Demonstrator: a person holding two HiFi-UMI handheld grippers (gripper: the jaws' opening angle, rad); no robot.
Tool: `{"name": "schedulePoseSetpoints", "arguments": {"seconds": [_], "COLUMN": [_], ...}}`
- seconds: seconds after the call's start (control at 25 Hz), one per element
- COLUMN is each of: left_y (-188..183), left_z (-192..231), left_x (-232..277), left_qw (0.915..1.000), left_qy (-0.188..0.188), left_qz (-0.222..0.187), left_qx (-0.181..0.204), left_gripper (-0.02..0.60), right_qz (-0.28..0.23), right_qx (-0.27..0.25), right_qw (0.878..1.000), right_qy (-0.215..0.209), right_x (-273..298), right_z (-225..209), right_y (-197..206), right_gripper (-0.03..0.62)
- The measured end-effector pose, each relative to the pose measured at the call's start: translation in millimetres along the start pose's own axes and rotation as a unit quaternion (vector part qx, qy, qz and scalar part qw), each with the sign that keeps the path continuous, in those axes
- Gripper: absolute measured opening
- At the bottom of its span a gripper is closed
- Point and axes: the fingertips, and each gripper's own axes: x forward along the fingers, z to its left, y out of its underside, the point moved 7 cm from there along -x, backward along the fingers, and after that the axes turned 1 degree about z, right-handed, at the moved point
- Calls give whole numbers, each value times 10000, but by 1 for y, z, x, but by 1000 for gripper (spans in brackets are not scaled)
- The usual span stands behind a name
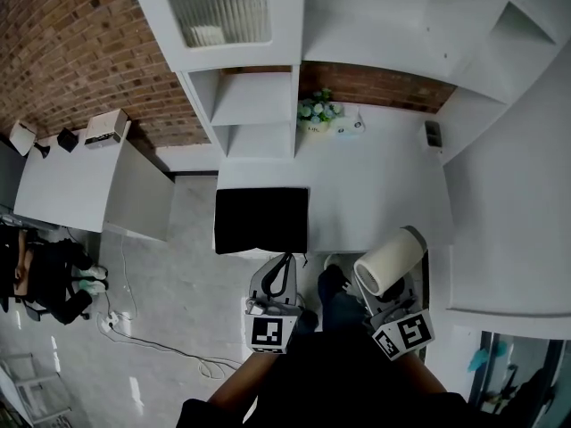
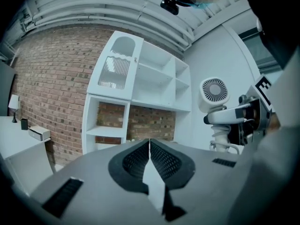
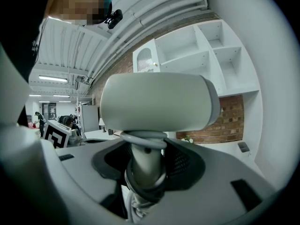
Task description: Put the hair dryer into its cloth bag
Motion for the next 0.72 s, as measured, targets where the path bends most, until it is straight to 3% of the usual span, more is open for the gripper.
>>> {"name": "schedulePoseSetpoints", "arguments": {"seconds": [0.2, 0.36, 0.56, 0.72], "left_y": [24, 26, 40, 66], "left_z": [10, 21, 37, 53], "left_x": [24, 47, 83, 110], "left_qw": [9991, 9976, 9948, 9873], "left_qy": [-95, -207, -303, -334], "left_qz": [402, 621, 973, 1506], "left_qx": [-60, 226, -64, -383], "left_gripper": [20, 20, 20, 20], "right_qz": [28, 264, 367, 467], "right_qx": [49, 71, 121, 58], "right_qw": [9999, 9991, 9980, 9981], "right_qy": [-99, -320, -505, -403], "right_x": [28, 57, 87, 112], "right_z": [-22, -41, -66, -90], "right_y": [15, 31, 42, 56], "right_gripper": [218, 216, 216, 216]}}
